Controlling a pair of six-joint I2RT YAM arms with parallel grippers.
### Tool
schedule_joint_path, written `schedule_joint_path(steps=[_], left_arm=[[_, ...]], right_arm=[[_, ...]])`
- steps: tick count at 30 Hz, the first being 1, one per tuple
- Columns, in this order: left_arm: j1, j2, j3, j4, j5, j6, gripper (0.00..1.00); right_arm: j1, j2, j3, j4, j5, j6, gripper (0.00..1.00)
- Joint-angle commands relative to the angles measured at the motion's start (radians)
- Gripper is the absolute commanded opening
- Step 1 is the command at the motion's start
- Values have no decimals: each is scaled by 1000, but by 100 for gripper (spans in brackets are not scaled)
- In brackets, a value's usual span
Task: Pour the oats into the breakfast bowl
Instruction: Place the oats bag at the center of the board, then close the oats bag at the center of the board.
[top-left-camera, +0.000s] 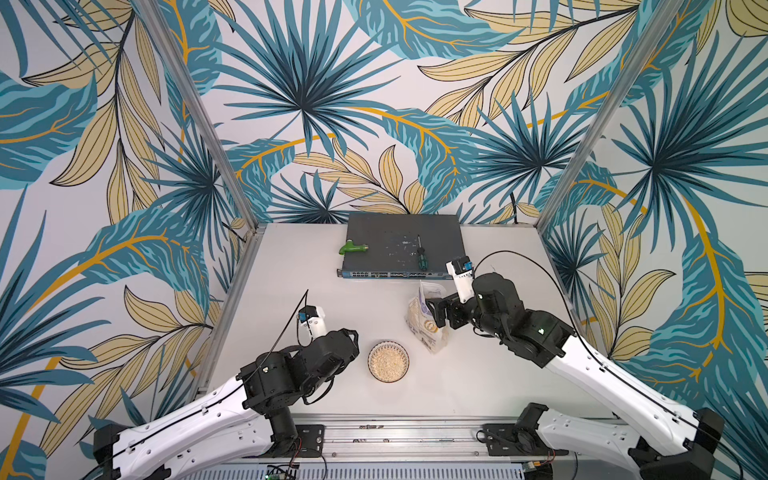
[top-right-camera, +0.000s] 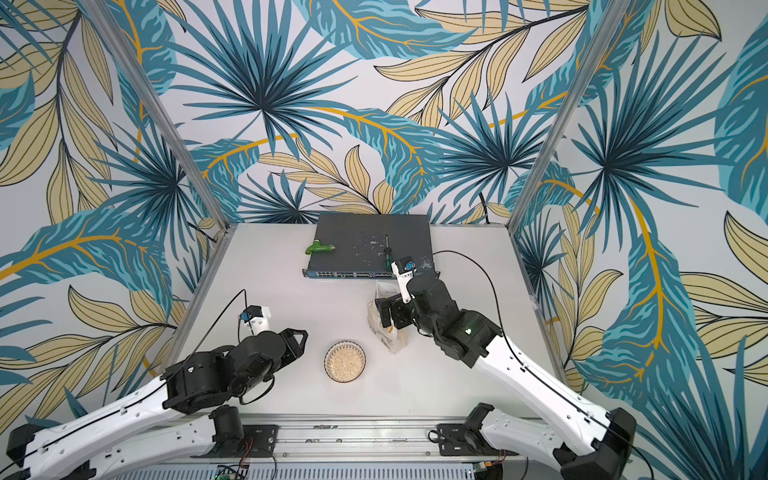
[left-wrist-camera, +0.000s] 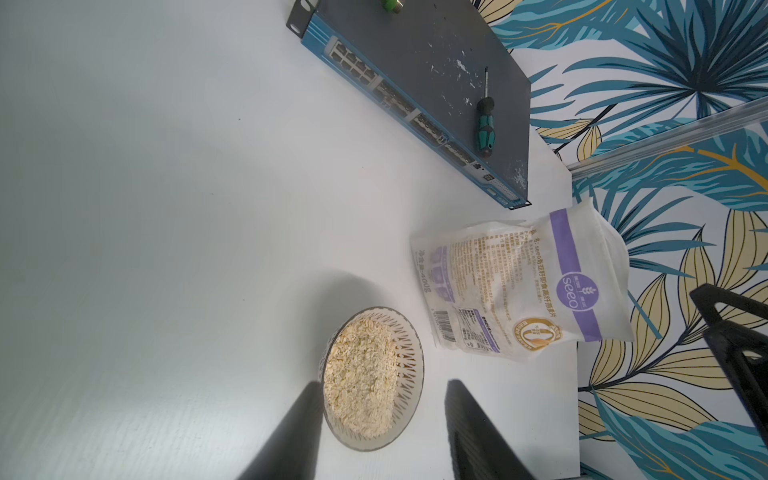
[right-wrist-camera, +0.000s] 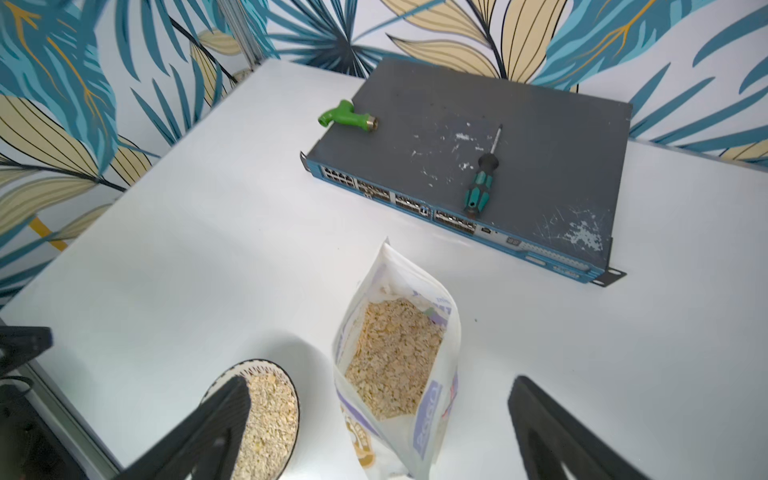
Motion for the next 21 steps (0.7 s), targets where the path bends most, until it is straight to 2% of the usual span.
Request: schedule_joint_path(steps=[1, 8, 13, 15, 17, 21], left_arm=[[-2, -4, 30, -26, 2, 56, 52], [-2, -4, 27, -10, 27, 88, 53], [-3, 10, 30, 9, 44, 126, 55], [-2, 15, 31, 10, 44, 132, 55], [-3, 19, 31, 13, 43, 138, 55], [-3, 21, 25, 20, 31, 163, 56]], right_arm=[[-27, 57, 33, -153, -72, -71, 100], [-64, 192, 57, -130, -90, -136, 99], [-82, 251, 80, -99, -122, -169, 84], [-80, 269, 107, -99, -133, -178, 72], [-81, 278, 139, -102, -140, -184, 53], [-81, 281, 204, -127, -159, -192, 2]])
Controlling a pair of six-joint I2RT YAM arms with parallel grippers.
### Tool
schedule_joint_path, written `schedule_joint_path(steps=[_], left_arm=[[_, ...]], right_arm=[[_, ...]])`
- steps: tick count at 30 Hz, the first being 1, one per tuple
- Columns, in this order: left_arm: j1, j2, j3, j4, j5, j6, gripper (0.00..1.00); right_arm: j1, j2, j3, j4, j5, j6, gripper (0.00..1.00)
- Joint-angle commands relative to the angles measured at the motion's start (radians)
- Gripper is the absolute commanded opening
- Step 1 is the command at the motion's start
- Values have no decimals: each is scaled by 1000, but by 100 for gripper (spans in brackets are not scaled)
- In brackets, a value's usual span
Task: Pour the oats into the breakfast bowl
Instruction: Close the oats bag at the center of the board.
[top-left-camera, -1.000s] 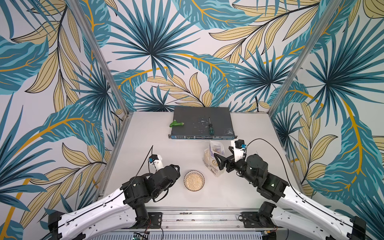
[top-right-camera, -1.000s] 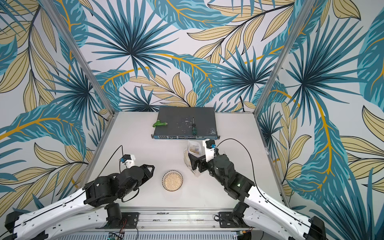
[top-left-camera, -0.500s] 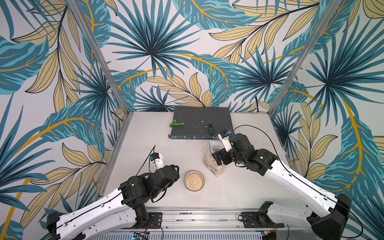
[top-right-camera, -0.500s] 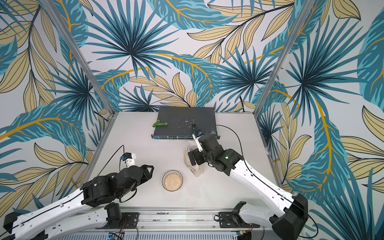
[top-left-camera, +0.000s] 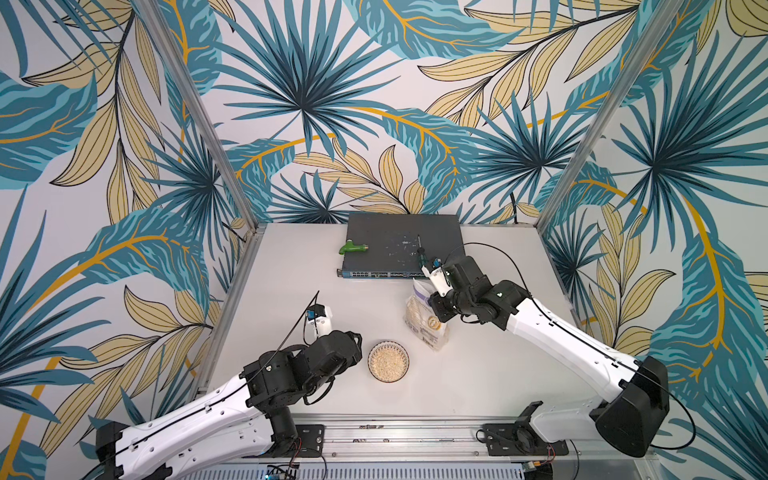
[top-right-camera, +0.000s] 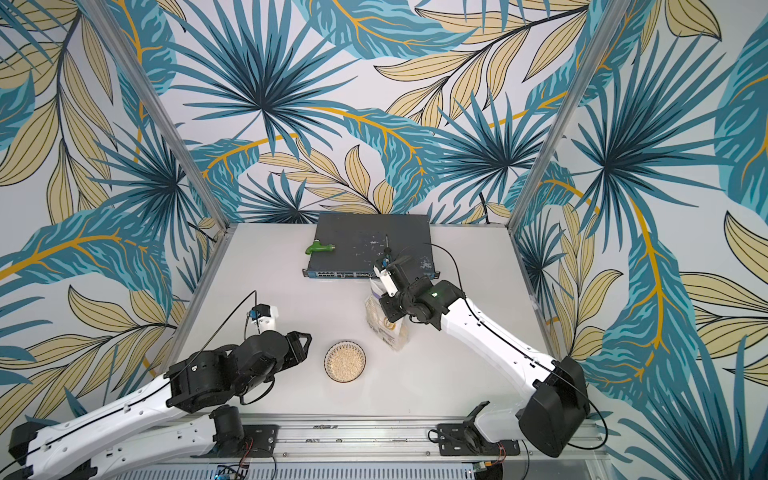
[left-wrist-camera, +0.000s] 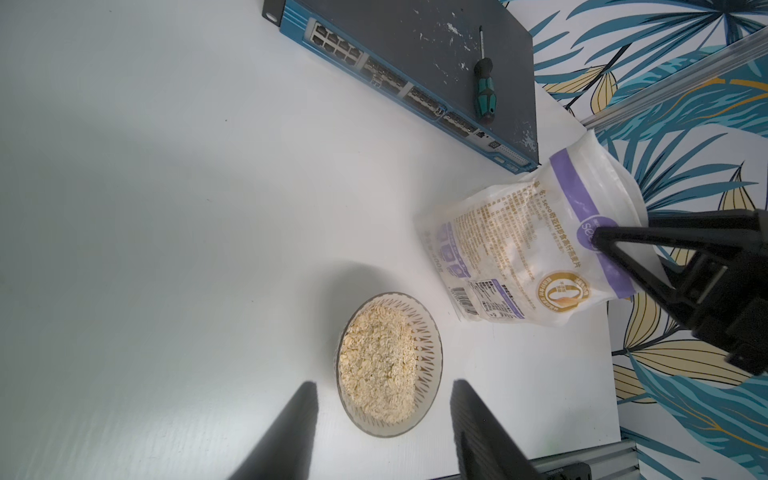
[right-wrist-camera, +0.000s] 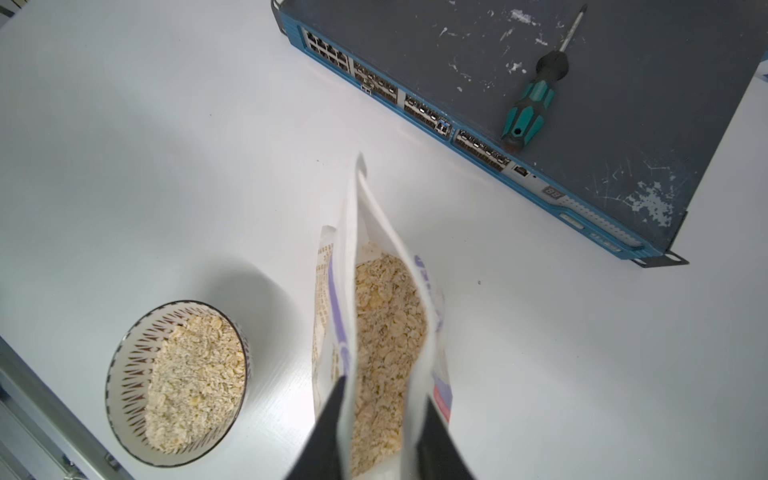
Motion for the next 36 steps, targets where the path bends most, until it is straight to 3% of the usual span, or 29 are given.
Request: schedule_joint_path(steps=[1, 8, 9, 10, 13, 15, 22, 28, 36], left_arm=[[-2, 1, 23, 20, -17, 53, 56], [2, 24, 46, 54, -30, 260, 73], [4, 36, 56, 46, -31, 287, 76], [9, 45, 67, 36, -30, 305, 77], [20, 64, 68, 33, -18, 341, 78], [27, 61, 44, 57, 5, 346, 78], [31, 56, -19, 188, 163, 402, 81], [31, 62, -21, 187, 163, 406, 82], [31, 30, -43, 195, 165, 397, 82]], right_arm=[[0, -5, 65, -9, -23, -17, 0], [-1, -29, 80, -15, 44, -6, 0], [-2, -27, 79, -17, 44, -2, 13], [-1, -28, 78, -19, 49, 2, 35], [-1, -41, 71, -41, 68, 2, 50], [-1, -61, 60, -70, 77, 2, 54], [-1, -142, 13, -185, 54, -27, 63], [-1, -143, -19, -215, 25, -96, 63], [-1, -123, -53, -178, 125, -111, 60]])
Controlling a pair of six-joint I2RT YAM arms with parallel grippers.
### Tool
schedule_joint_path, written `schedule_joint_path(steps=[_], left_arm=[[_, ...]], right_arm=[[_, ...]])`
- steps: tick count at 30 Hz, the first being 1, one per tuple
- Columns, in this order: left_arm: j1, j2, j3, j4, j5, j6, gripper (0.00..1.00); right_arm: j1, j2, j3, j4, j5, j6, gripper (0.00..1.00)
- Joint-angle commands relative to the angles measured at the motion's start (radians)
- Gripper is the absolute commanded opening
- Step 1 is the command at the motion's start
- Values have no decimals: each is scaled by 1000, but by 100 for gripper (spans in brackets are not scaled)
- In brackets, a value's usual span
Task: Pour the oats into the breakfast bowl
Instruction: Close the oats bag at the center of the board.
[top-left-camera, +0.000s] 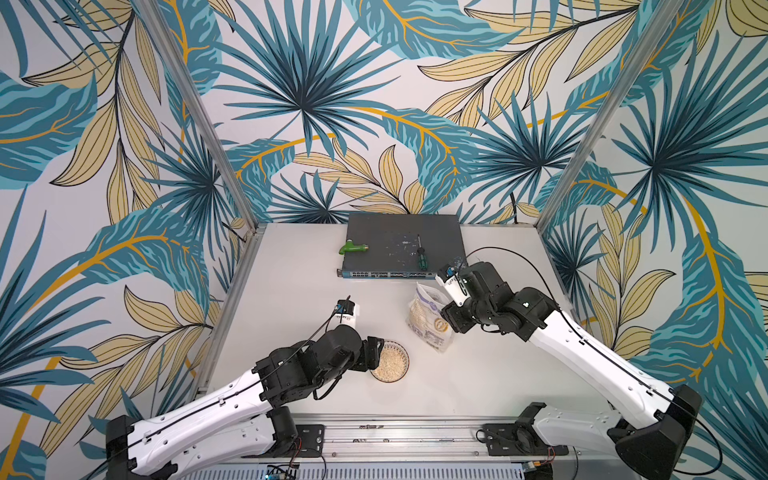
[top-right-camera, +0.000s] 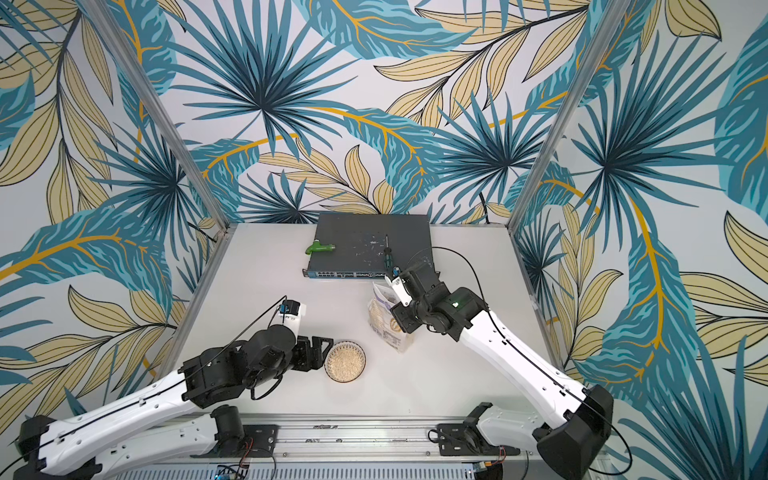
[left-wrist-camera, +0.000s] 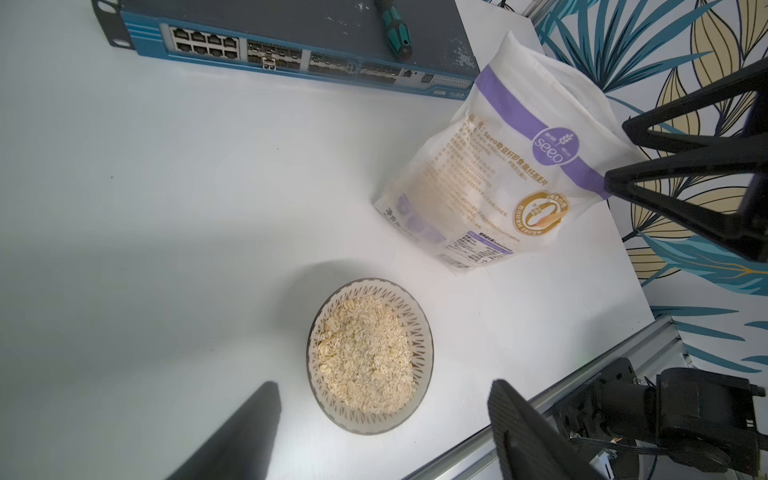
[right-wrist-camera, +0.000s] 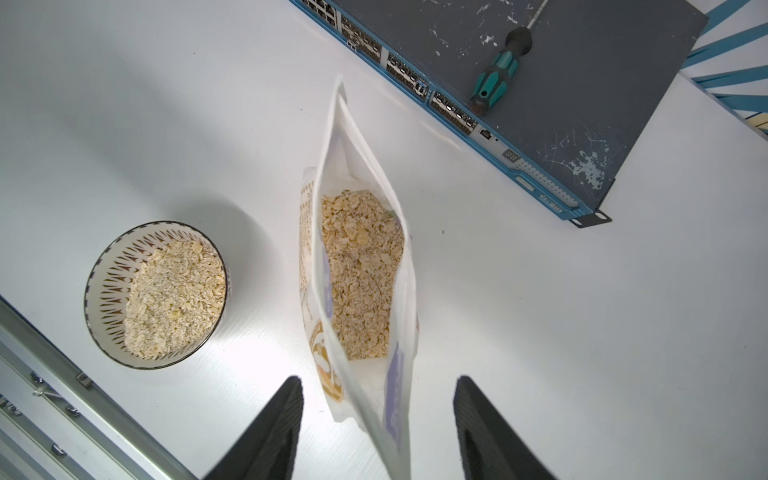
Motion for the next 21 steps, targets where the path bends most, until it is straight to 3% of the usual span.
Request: schedule_joint_path(steps=[1, 4, 7, 10, 13, 21], left_arm=[[3, -27, -18, 26, 4, 7, 82], [3, -31, -21, 29, 1, -1, 82], [3, -33, -21, 29, 1, -8, 82], [3, -33, -21, 31, 6, -31, 82], [3, -31, -11, 16, 5, -64, 82], [3, -32, 7, 9, 6, -109, 82]], right_arm=[[-1, 33, -21, 3, 59, -17, 58], [-1, 63, -20, 17, 57, -12, 54], [-2, 94, -8, 24, 48, -6, 39], [-1, 98, 1, 47, 17, 11, 0], [-1, 88, 15, 55, -21, 69, 0], [-1, 38, -29, 104, 0, 381, 0]])
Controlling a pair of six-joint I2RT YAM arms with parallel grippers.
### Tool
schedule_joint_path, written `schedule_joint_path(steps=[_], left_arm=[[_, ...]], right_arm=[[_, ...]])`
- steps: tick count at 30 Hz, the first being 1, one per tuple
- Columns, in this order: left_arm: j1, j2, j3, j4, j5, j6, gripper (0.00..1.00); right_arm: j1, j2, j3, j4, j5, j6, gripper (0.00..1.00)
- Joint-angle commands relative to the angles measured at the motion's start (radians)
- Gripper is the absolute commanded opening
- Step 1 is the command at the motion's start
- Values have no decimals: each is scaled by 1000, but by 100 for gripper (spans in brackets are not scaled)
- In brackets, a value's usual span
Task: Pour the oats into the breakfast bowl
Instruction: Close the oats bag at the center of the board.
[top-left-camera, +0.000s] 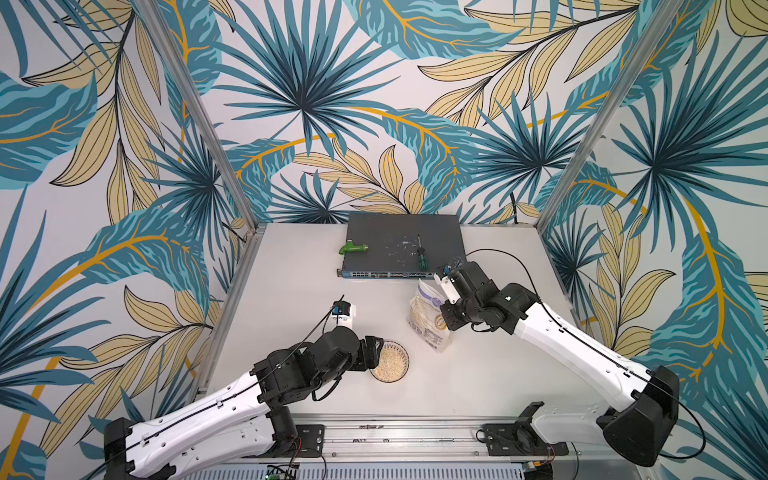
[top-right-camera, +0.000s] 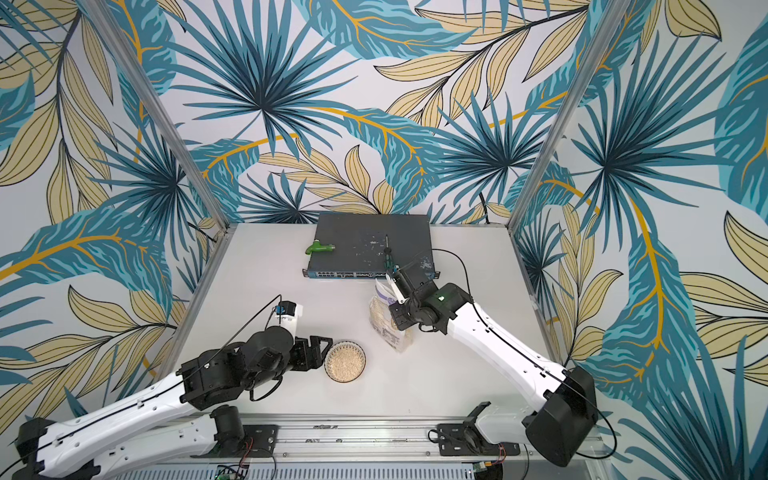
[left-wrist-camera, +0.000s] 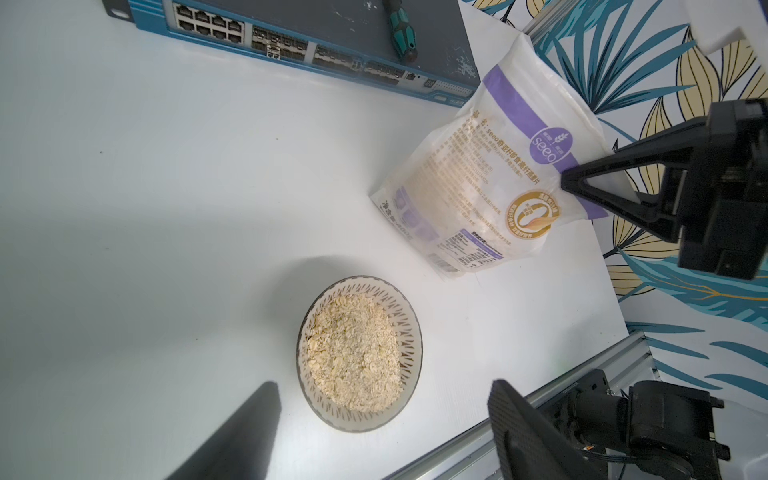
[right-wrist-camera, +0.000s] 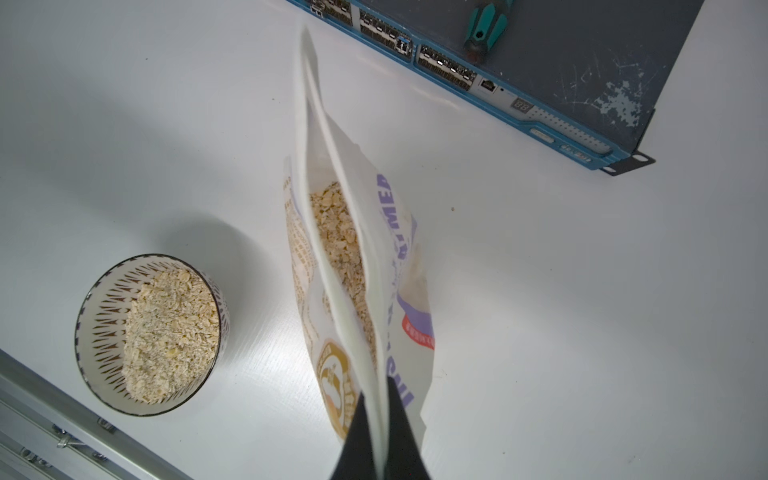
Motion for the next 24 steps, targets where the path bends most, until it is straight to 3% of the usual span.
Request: schedule_joint_path(steps=[1, 7, 9, 11, 15, 20, 24], left_arm=[[3, -16, 20, -3, -4, -28, 82], [3, -16, 21, -15, -12, -45, 82], [3, -16, 20, -19, -16, -48, 82], [3, -16, 18, -18, -17, -49, 82], [3, -16, 21, -28, -20, -56, 82], [4, -20, 32, -42, -16, -53, 82], [3, -21, 34, -45, -13, -54, 82]], right_arm=[[-1, -55, -44, 102, -5, 173, 0], [-1, -83, -81, 188, -7, 200, 0], [-1, -96, -70, 206, -10, 172, 28], [-1, -101, -65, 216, -6, 129, 40], [0, -42, -34, 167, 35, 60, 41], [-1, -6, -21, 165, -1, -11, 40], [-1, 0, -6, 164, 19, -37, 29]])
